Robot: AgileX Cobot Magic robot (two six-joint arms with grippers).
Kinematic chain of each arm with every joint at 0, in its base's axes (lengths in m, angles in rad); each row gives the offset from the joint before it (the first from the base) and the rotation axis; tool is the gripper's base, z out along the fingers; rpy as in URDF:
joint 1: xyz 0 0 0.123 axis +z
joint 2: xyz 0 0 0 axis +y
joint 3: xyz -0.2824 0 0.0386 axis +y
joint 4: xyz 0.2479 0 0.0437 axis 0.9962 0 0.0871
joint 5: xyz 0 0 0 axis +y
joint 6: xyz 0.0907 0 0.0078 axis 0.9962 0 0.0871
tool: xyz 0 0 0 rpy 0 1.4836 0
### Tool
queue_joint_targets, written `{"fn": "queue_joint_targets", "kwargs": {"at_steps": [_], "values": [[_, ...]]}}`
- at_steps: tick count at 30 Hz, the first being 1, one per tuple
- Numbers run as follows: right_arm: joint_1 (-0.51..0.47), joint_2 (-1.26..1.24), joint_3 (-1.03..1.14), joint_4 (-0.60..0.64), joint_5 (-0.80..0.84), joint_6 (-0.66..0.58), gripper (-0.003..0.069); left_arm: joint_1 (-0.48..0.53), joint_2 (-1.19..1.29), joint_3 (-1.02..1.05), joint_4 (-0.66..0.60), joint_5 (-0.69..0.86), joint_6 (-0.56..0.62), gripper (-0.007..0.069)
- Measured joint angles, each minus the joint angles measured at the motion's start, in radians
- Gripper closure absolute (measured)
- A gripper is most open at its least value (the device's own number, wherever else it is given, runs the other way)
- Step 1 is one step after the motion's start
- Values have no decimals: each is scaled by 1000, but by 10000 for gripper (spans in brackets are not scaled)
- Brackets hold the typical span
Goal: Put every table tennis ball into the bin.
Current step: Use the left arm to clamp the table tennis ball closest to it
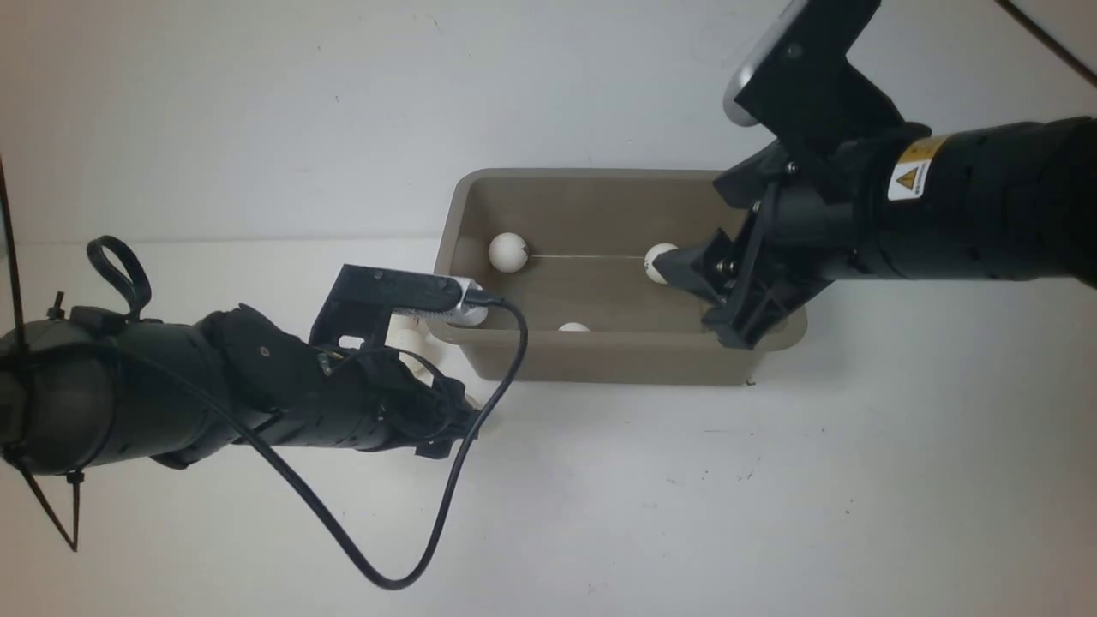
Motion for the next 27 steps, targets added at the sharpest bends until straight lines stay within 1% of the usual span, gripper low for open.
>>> {"fn": "queue_joint_targets", "kwargs": {"at_steps": [16, 24, 27], "values": [[0, 0, 0, 7, -2, 0, 144, 0, 89, -18, -3, -127, 48, 122], [0, 0, 0, 7, -2, 0, 144, 0, 150, -18, -3, -260, 69, 122], [0, 0, 0, 7, -2, 0, 144, 0, 159, -19, -4, -288, 72, 125]]}}
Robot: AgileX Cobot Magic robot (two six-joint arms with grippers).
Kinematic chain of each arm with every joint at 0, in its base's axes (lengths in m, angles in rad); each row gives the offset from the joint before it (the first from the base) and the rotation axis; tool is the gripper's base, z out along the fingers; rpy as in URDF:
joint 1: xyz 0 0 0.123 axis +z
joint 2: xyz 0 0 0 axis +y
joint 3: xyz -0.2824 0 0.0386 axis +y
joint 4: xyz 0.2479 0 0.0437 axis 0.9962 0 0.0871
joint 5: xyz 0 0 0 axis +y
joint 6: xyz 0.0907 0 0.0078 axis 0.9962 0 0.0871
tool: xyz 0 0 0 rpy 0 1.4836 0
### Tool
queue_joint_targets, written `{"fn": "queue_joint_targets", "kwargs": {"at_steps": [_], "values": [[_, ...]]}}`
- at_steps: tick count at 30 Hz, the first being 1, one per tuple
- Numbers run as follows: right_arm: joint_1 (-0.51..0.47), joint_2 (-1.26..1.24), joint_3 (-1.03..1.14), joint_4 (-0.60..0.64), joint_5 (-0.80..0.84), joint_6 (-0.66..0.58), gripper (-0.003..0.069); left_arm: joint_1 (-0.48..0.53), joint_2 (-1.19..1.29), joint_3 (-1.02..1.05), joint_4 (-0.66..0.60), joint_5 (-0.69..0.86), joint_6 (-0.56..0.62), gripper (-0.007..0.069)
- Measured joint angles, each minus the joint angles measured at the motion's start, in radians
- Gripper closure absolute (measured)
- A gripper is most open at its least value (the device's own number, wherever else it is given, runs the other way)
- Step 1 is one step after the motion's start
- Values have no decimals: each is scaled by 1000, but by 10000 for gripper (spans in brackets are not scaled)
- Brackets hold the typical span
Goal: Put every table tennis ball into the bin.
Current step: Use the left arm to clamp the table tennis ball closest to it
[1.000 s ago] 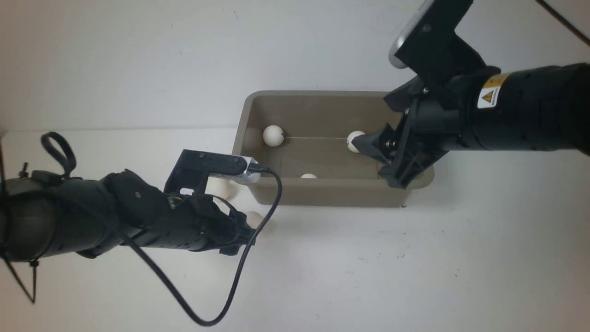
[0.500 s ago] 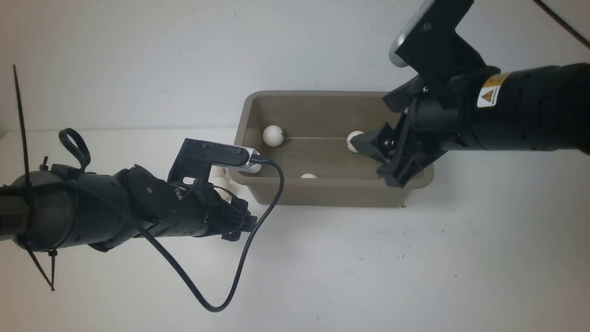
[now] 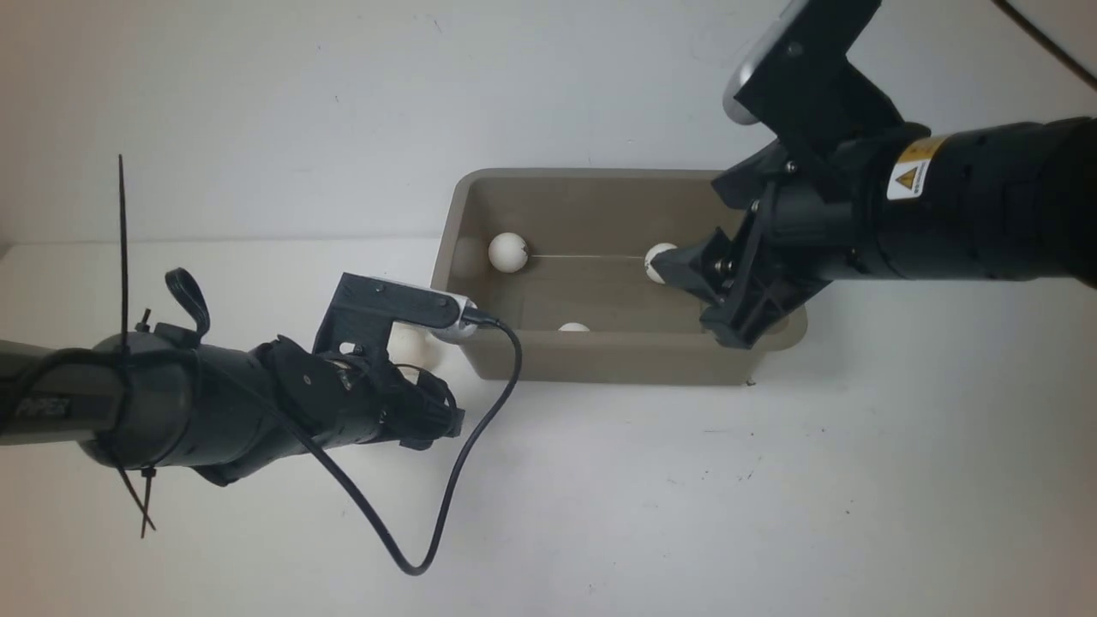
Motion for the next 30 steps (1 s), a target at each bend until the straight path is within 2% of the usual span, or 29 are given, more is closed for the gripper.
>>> {"fn": "queue_joint_targets", "kwargs": {"at_steps": [6, 10, 17, 23, 30], "values": [[0, 0, 0, 0, -2, -1, 144, 0, 28, 0, -1, -3, 5, 197], [0, 0, 0, 0, -8, -1, 144, 0, 38, 0, -1, -32, 5, 287], [0, 0, 0, -17, -11, -4, 144, 0, 34, 0, -4, -10, 30, 287], [0, 0, 0, -46, -23, -4, 144, 0, -83, 9, -4, 144, 91, 287], [0, 0, 0, -53, -24, -4, 144, 0, -313, 13, -2, 440, 85, 287]]}}
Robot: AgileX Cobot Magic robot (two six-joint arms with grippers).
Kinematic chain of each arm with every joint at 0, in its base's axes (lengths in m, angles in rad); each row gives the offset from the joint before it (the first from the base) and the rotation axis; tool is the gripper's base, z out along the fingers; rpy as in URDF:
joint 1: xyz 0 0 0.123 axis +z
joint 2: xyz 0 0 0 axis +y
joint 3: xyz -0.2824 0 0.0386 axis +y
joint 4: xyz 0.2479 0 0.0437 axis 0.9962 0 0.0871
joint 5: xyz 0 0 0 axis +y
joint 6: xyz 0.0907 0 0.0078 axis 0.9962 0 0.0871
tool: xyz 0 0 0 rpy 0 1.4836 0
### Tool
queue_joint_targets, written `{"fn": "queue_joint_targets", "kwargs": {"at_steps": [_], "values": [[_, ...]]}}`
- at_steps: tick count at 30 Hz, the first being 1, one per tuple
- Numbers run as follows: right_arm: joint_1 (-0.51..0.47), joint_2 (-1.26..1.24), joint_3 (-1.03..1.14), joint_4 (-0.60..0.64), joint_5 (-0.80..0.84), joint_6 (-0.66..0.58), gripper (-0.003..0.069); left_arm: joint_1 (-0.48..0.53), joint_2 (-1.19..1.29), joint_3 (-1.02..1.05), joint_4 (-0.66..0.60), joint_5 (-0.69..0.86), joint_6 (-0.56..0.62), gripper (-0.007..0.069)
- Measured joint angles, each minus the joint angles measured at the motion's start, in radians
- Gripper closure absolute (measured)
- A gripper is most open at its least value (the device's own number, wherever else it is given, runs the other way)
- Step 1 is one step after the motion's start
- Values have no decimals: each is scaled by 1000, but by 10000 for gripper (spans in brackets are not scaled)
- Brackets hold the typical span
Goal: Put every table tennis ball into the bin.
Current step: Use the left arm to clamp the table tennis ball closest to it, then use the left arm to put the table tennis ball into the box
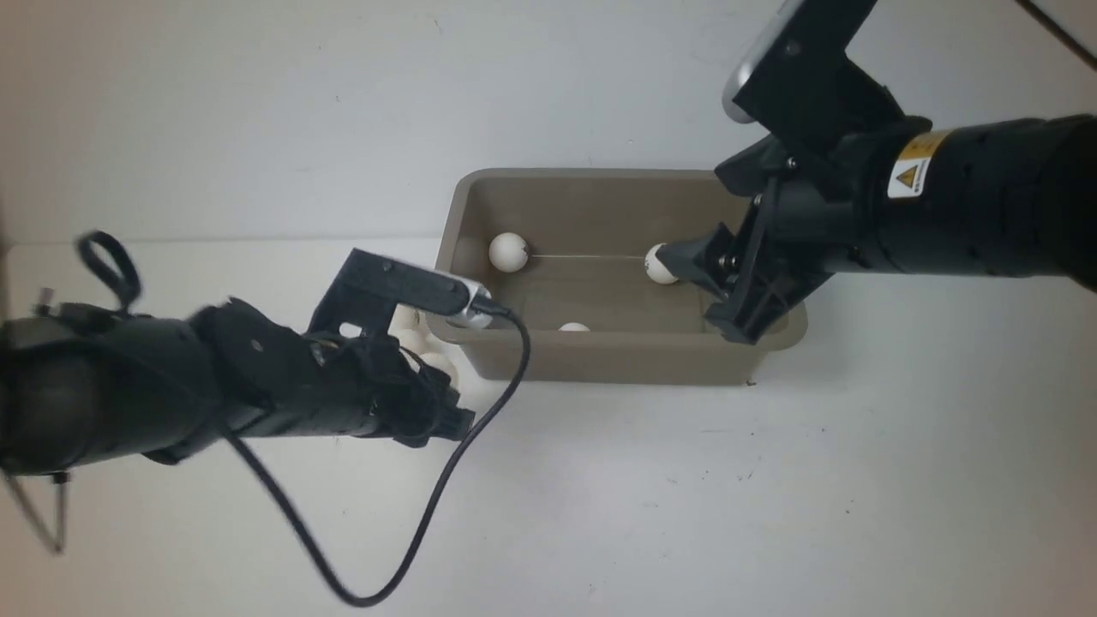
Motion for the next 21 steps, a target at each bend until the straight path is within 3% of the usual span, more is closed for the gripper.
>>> {"fn": "queue_joint_targets", "kwargs": {"at_steps": [4, 8, 21], "values": [[0, 0, 0, 0, -3, 0, 144, 0, -109, -11, 6, 55, 30, 287], [0, 0, 0, 10, -7, 0, 144, 0, -97, -111, 0, -12, 132, 287], [0, 0, 0, 19, -80, -22, 144, 0, 342, -513, -136, -26, 425, 287]]}}
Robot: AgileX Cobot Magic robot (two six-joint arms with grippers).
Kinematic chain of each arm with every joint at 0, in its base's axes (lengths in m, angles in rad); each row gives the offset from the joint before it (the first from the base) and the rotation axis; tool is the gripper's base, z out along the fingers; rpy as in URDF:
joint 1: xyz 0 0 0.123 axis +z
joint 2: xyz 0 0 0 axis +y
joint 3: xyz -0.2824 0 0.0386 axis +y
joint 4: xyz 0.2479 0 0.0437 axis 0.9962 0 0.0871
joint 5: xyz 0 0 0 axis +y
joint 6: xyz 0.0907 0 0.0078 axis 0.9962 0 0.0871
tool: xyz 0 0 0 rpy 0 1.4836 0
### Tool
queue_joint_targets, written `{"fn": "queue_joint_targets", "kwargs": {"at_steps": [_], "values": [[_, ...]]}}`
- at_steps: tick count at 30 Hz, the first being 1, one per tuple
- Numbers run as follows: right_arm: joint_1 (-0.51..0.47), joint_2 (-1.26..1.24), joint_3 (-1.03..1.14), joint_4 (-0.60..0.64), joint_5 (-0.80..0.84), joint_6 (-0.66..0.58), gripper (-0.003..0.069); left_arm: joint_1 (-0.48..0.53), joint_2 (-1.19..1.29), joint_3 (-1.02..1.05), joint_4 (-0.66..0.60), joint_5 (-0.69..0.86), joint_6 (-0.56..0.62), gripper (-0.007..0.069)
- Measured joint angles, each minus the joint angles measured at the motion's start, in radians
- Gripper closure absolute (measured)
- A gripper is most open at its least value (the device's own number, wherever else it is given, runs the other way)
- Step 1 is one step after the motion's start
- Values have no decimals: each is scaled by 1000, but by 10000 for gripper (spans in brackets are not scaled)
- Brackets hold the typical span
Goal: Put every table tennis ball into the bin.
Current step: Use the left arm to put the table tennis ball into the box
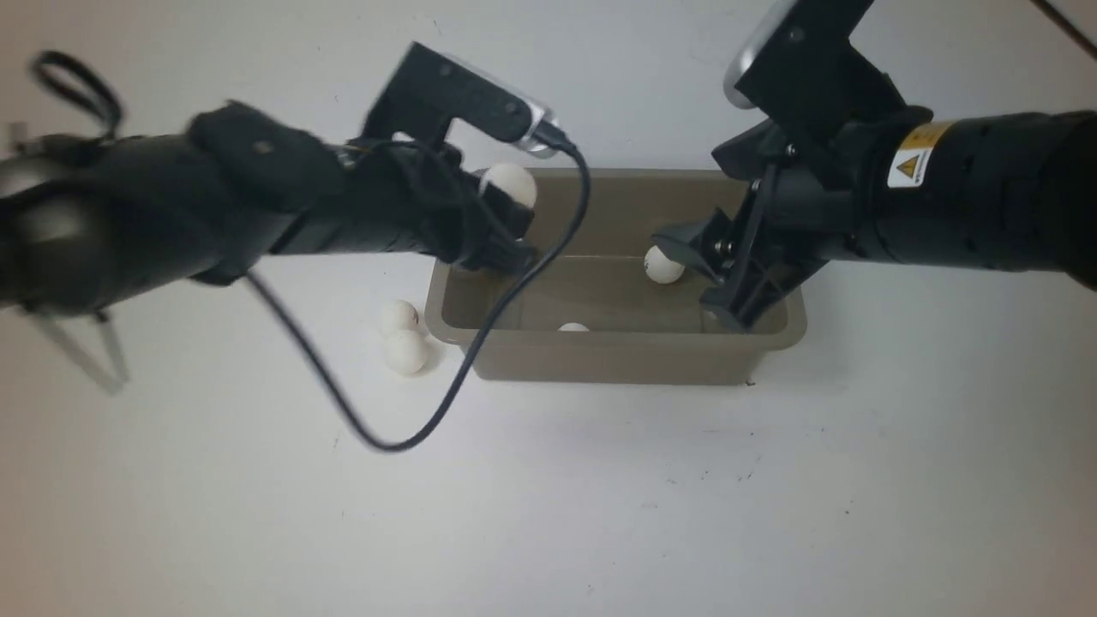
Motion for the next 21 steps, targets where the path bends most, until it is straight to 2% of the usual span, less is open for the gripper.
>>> {"fn": "queue_joint_targets", "kwargs": {"at_steps": [4, 7, 9, 15, 19, 21], "values": [[0, 0, 0, 0, -3, 0, 144, 0, 42, -23, -2, 20, 72, 250], [0, 0, 0, 0, -5, -1, 144, 0, 43, -25, -12, 36, 49, 146], [0, 0, 0, 0, -7, -1, 144, 0, 27, -25, -13, 38, 15, 120], [0, 0, 0, 0, -12, -1, 144, 46, -75, -6, 42, 92, -67, 127], [0, 0, 0, 0, -26, -1, 144, 131, -128, 3, 113, 183, -178, 136], [0, 0, 0, 0, -26, -1, 144, 186, -150, 3, 179, 238, -273, 136]]}}
